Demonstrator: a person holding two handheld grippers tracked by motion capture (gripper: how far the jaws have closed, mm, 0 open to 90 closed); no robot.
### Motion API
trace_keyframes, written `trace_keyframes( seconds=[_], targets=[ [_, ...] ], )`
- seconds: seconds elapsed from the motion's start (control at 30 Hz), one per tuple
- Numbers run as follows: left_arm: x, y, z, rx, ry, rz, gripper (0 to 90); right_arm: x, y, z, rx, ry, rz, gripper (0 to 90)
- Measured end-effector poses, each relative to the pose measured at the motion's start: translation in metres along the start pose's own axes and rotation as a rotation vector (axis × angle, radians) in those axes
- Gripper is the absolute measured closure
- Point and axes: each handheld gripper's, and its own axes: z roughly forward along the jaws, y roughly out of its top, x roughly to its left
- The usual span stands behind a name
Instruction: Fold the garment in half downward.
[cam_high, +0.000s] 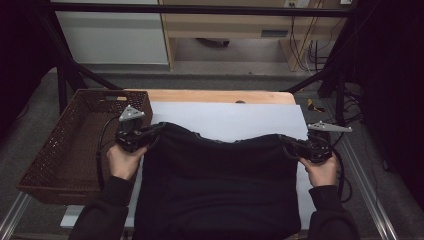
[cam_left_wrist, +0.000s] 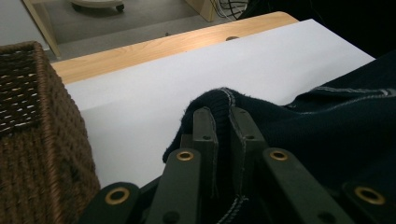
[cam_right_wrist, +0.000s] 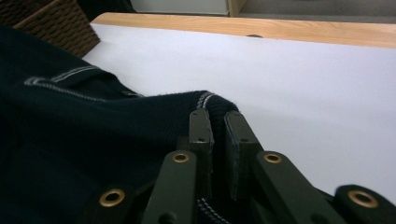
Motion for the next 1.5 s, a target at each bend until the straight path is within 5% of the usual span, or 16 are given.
trace_keyframes(
  seconds=[0.27,0.77,0.9,1.27,1.37,1.5],
  targets=[
    [-0.02,-0.021,-0.029,0.0,-0.019,0.084,81.0,0.017,-0.013,-0.023,-0.001,0.023,-0.022,83.3],
    [-0.044,-0.08,-0.063,0.033,-0.071,0.064,80.7,0.034,-0.072,-0.054,0.055,0.073,-0.032,83.0],
    [-0.054,-0.098,-0.068,0.069,-0.067,0.089,80.1,0.039,-0.089,-0.058,0.099,0.086,-0.043,82.8],
    [-0.067,-0.157,-0.069,0.175,-0.11,0.026,78.1,0.045,-0.134,-0.056,0.246,0.099,-0.039,81.2],
    [-0.068,-0.159,-0.065,0.186,-0.106,0.027,72.4,0.046,-0.139,-0.052,0.28,0.1,-0.054,78.6],
    [-0.068,-0.148,-0.062,0.132,-0.058,0.061,52.9,0.046,-0.136,-0.05,0.26,0.106,-0.074,67.3]
  ],
)
